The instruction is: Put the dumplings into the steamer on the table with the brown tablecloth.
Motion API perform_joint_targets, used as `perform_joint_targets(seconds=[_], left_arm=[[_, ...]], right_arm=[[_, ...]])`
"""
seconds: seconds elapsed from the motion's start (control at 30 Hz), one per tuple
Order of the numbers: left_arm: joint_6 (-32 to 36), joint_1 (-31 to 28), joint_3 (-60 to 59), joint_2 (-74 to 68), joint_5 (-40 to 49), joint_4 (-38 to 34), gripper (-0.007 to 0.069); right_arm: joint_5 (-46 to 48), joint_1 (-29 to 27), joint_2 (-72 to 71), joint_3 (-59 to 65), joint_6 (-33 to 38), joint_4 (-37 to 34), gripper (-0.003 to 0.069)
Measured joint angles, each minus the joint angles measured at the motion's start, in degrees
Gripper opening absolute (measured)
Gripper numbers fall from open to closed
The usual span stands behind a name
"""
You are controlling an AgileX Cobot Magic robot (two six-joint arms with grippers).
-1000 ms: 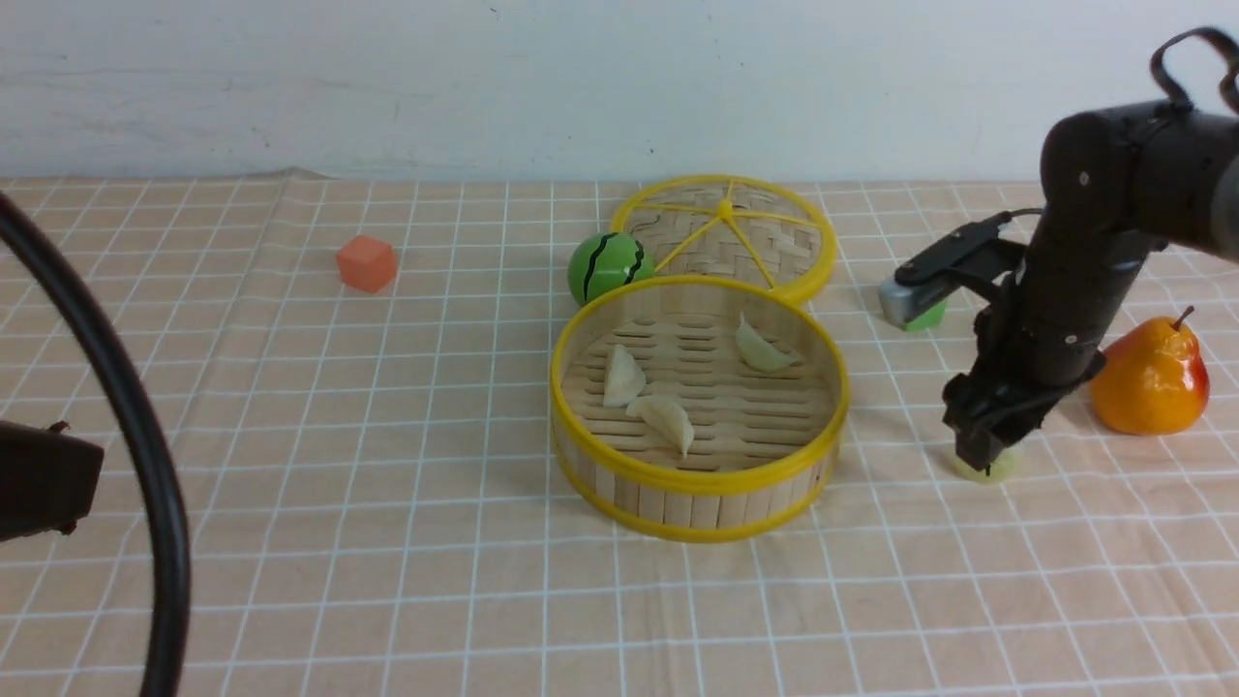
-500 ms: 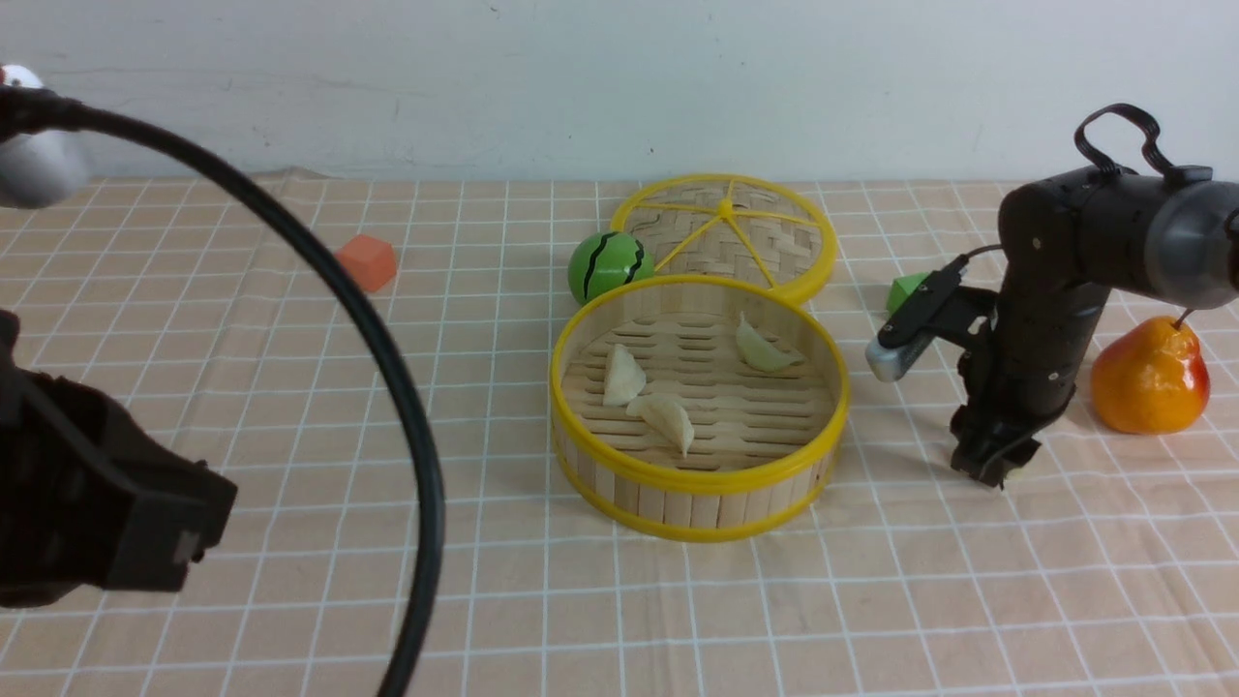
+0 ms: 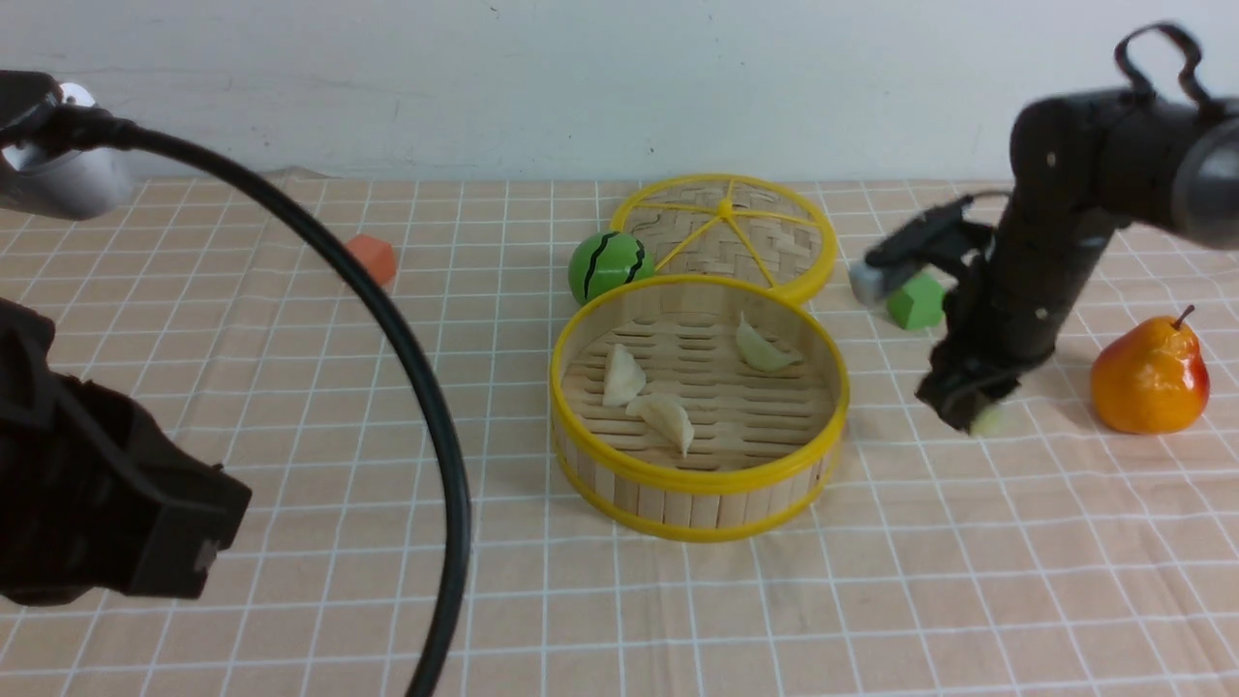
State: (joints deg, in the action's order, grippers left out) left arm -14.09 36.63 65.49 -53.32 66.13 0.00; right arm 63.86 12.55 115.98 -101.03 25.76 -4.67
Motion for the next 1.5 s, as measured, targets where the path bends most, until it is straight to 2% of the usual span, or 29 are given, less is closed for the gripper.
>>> perform_joint_targets(seconds=[0.1,0.27,0.6,0.73,0.83,0.93,1.0,1.1,1.13,1.23,1.37,1.5], left_arm=[[0.3,0.0,0.0,0.0,-0.4,0.0,0.0003],[0.5,0.0,0.0,0.0,-0.8,0.0,0.0003],[0.8,0.0,0.0,0.0,0.6,0.6,0.0006],[0.8,0.0,-3.1,1.3,0.3,2.5,0.0011],[0.8,0.0,-9.4,5.3,-2.0,4.3,0.0017],[0.8,0.0,-15.8,10.5,-5.1,4.0,0.0018],[0.8,0.0,-19.5,13.9,-7.0,3.3,0.0019],[0.8,0.0,-27.7,23.2,-12.0,0.9,0.0021],[0.8,0.0,-30.5,26.9,-14.0,0.0,0.0021],[0.8,0.0,-34.4,32.8,-17.1,-1.3,0.0023],[0.7,0.0,-39.5,43.6,-23.1,-2.2,0.0029],[0.7,0.0,-40.4,47.4,-24.1,-1.9,0.003]], right_arm=[[-0.3,4.2,-1.7,-3.0,-2.5,-4.7,0.0191],[-5.8,10.5,0.9,-3.4,-6.9,-4.8,0.0191],[-14.7,12.0,9.4,-3.4,-12.7,-3.5,0.0194],[-15.5,12.0,9.6,-3.4,-12.9,-3.3,0.0297],[-15.0,12.0,9.3,-3.4,-13.2,-3.2,0.0412],[-13.3,12.0,7.8,-3.5,-13.2,-3.9,0.0444],[-12.1,12.0,6.2,-3.9,-13.2,-4.2,0.0438],[-11.4,12.0,0.6,-5.1,-13.2,-4.5,0.0369],[-11.4,12.0,-2.1,-5.5,-13.2,-4.5,0.0313],[-11.5,12.0,-7.4,-5.8,-13.2,-4.5,0.0206],[-9.7,12.0,-17.4,-6.2,-13.2,-4.7,0.0002],[-8.4,12.0,-24.1,-3.5,-13.2,-4.7,-0.0019]])
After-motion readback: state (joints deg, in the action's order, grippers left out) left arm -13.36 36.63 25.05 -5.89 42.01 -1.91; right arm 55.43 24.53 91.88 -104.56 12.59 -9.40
